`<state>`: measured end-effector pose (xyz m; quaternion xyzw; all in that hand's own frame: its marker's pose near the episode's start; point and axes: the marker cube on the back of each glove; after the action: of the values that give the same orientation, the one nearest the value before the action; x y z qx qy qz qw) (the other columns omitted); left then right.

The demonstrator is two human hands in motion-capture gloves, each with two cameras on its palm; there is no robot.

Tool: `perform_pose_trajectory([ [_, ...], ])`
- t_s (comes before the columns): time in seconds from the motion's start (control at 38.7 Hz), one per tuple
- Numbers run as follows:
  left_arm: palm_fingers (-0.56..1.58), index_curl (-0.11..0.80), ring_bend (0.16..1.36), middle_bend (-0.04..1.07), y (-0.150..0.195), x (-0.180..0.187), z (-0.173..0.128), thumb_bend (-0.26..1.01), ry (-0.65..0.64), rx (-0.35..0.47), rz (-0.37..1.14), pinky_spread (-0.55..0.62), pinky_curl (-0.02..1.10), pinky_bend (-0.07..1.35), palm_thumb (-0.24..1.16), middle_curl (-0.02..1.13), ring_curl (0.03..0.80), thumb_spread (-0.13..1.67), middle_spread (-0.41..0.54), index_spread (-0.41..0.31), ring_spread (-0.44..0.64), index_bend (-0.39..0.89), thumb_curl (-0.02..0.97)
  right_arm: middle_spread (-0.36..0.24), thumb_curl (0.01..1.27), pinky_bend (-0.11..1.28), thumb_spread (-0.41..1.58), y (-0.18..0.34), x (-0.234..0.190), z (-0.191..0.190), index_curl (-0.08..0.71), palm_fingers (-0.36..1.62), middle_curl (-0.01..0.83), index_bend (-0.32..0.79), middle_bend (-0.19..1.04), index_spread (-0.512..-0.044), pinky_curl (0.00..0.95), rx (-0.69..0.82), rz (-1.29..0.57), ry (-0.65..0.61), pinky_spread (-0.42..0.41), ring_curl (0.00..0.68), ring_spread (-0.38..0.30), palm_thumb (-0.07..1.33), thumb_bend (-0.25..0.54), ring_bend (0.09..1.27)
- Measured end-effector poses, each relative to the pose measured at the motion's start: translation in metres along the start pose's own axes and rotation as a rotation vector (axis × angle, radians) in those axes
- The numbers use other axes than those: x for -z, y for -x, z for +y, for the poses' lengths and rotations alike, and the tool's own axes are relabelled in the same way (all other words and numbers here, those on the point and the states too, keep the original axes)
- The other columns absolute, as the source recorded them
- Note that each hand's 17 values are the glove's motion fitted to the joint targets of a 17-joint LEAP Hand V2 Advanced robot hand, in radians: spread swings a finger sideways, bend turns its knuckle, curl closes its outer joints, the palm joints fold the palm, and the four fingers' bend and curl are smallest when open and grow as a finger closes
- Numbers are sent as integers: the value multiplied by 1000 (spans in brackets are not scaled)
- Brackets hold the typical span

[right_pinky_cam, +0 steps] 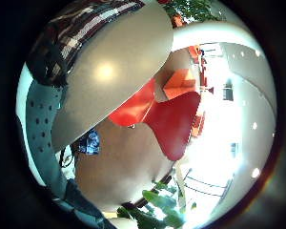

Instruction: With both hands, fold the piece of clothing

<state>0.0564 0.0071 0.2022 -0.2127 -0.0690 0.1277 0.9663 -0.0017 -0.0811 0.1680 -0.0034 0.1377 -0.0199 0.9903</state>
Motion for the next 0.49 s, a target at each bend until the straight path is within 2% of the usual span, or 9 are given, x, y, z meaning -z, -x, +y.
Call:
perform_pose_trajectory([
  [0.23,1267,411,490,332,-27,10,68,19,218,-152,123,-425,417,671,958,470,423,505,-284,-288,-348,167,661,-258,596,550,758,9,24,63,410,1222,443,165,229,-291,359,134,-40,130,-334,396,-298,1075,6,397],
  [0.28,1265,415,506,332,-32,19,81,10,238,-186,140,-426,419,674,961,477,432,497,-287,-289,-353,166,674,-262,604,549,745,9,39,78,412,1223,447,164,228,-290,361,155,-33,127,-338,402,-300,1075,-7,403],
  [0.34,1276,419,527,343,-34,27,90,3,250,-209,155,-425,424,679,966,487,442,483,-293,-291,-358,163,687,-267,612,487,700,6,52,87,421,1193,454,187,245,-294,348,168,-23,116,-342,406,-302,1057,-30,401],
  [0.49,1279,427,577,367,-26,73,102,-10,231,-229,196,-429,438,703,976,511,463,475,-303,-291,-367,157,723,-273,634,504,615,-13,90,91,426,1242,454,167,217,-299,357,175,-76,170,-364,425,-303,1036,-36,433],
])
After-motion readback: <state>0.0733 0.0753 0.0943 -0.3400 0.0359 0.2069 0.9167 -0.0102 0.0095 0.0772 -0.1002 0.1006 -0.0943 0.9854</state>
